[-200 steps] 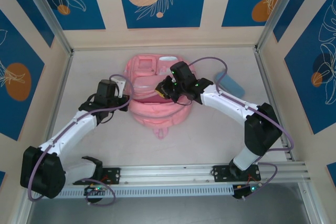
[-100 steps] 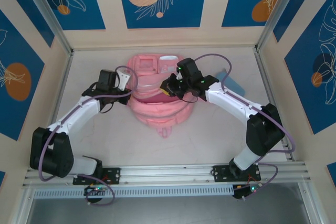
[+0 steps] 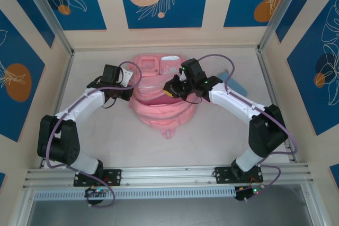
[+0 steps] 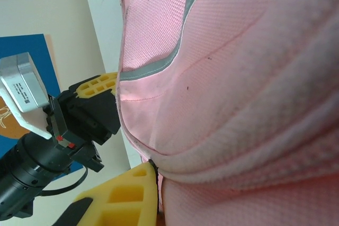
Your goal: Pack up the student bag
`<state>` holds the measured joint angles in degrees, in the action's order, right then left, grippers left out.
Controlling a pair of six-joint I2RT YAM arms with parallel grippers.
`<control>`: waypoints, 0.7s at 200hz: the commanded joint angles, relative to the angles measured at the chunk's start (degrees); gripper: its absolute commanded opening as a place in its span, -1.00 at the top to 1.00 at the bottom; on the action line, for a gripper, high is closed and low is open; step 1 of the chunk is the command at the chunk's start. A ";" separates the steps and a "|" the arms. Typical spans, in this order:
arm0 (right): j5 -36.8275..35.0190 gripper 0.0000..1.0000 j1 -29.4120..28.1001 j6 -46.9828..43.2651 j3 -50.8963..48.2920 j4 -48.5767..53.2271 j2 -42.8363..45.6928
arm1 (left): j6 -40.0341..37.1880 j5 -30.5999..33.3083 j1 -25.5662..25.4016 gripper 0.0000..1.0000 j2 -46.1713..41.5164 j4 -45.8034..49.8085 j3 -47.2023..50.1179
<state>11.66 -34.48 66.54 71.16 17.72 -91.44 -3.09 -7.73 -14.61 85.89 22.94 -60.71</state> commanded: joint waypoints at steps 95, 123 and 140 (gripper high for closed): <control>5.64 0.22 -4.99 -8.67 10.23 6.16 -10.27 | 12.91 25.91 2.98 0.38 -13.47 -1.90 7.84; -5.48 -0.30 -6.17 -13.91 9.98 12.26 -5.18 | 17.15 23.44 2.99 -0.07 -14.86 0.48 6.76; -9.87 -0.41 -5.70 -16.48 8.05 14.39 -1.23 | 19.59 22.56 3.00 -0.25 -15.93 2.35 5.93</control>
<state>10.15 -40.45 56.10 79.88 26.00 -100.14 11.51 14.90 -12.16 71.94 23.00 -52.60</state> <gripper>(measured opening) 0.684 0.582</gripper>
